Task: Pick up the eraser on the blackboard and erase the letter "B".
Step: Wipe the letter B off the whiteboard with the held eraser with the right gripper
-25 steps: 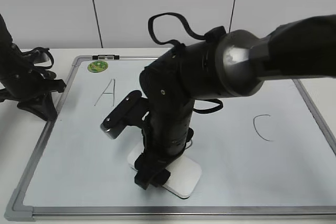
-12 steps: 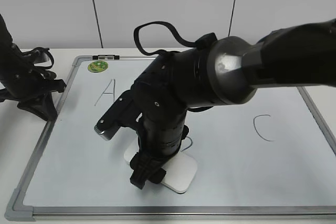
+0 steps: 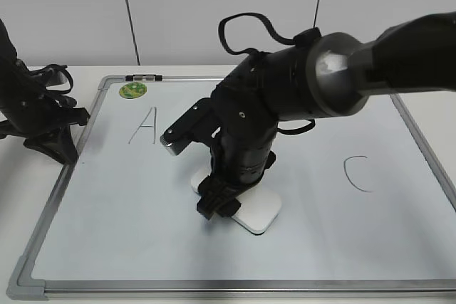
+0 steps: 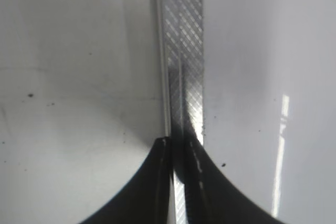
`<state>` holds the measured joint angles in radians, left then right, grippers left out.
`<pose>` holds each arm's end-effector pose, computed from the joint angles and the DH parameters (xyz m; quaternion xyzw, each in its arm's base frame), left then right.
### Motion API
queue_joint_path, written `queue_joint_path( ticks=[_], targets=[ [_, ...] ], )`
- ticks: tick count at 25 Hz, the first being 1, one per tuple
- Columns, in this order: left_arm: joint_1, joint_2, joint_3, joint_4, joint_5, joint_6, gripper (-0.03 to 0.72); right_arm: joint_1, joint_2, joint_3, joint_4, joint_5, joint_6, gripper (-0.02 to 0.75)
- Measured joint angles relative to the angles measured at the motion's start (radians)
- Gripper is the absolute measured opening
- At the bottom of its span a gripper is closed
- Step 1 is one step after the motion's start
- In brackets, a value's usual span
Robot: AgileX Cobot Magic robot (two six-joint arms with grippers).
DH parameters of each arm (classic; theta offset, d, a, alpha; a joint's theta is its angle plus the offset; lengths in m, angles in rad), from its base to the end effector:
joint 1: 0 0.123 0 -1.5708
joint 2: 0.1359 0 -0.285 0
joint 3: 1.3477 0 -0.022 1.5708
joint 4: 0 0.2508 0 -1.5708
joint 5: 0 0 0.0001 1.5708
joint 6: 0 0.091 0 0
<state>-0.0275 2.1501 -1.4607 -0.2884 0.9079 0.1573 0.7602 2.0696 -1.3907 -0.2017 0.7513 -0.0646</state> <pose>0.4124 -0.0318 0.1258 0.0067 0.9928 -0.1137 0.0375 0.3061 0.2739 0.1432 -0.4560 0.8794 -0.0335 0.1324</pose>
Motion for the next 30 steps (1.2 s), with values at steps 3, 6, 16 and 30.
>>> queue_joint_path(
  ticks=[3,6,16,30],
  targets=[
    [0.000,0.000,0.000,0.000,0.000,0.000,0.030,-0.042,0.010,-0.007,0.000,-0.014,0.002,0.534],
    [0.000,0.000,0.000,0.000,0.000,0.000,0.030,-0.076,0.025,-0.014,0.005,-0.028,0.006,0.534],
    [0.000,0.000,0.000,0.000,-0.002,0.000,0.031,-0.177,0.031,-0.016,0.022,-0.037,0.014,0.534],
    [0.000,0.000,0.000,0.000,-0.001,0.000,0.031,-0.214,-0.010,-0.097,-0.043,0.185,0.016,0.533]
  ],
)
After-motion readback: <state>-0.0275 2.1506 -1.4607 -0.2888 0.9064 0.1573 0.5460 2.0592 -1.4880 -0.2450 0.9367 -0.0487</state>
